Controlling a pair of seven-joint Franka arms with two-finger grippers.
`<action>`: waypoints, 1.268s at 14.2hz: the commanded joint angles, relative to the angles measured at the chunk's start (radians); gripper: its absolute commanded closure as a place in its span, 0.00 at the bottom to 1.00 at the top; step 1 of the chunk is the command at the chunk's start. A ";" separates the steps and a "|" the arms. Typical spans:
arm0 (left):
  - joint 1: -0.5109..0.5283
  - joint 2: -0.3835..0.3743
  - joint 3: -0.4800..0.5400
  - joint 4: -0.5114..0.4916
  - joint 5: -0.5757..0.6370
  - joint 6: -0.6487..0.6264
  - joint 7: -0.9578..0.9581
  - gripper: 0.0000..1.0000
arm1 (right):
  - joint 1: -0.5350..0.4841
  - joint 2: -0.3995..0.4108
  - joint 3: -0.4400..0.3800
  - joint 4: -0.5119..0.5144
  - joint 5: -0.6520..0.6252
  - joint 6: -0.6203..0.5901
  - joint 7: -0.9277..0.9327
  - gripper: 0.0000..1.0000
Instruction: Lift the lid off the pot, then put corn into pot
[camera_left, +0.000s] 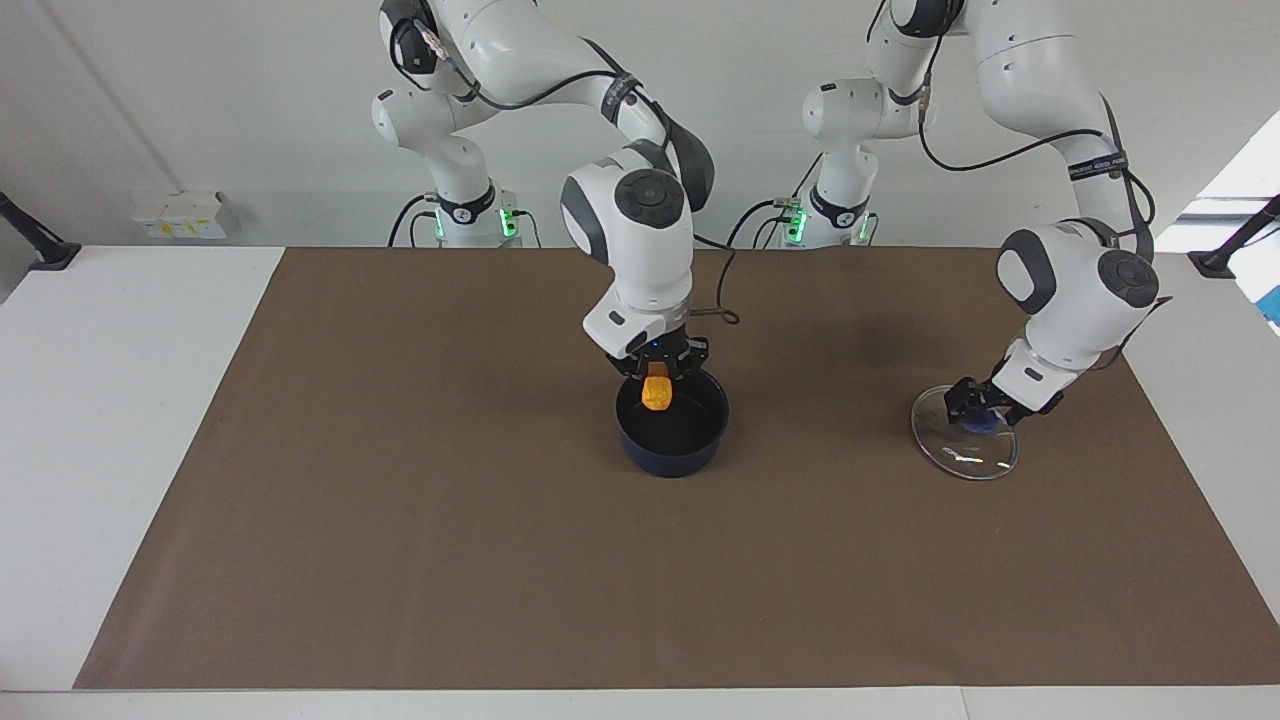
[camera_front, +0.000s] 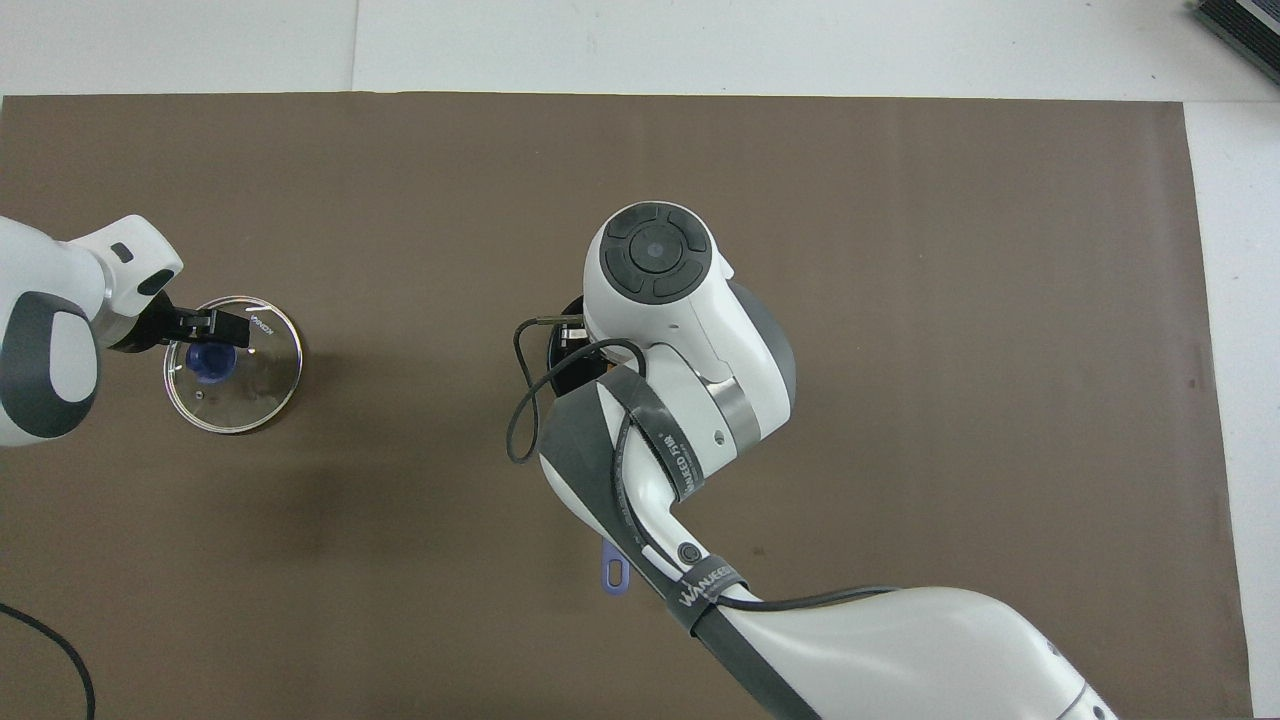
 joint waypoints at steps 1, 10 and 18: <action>-0.033 -0.019 0.007 0.028 -0.004 -0.032 -0.019 0.00 | -0.013 0.002 0.003 -0.022 0.026 0.037 -0.038 1.00; -0.097 -0.085 -0.004 0.272 0.071 -0.416 -0.212 0.00 | -0.005 0.021 0.006 -0.076 0.027 0.091 -0.067 1.00; -0.096 -0.160 -0.004 0.300 0.059 -0.535 -0.212 0.00 | -0.019 0.030 0.006 -0.073 0.046 0.143 -0.124 0.85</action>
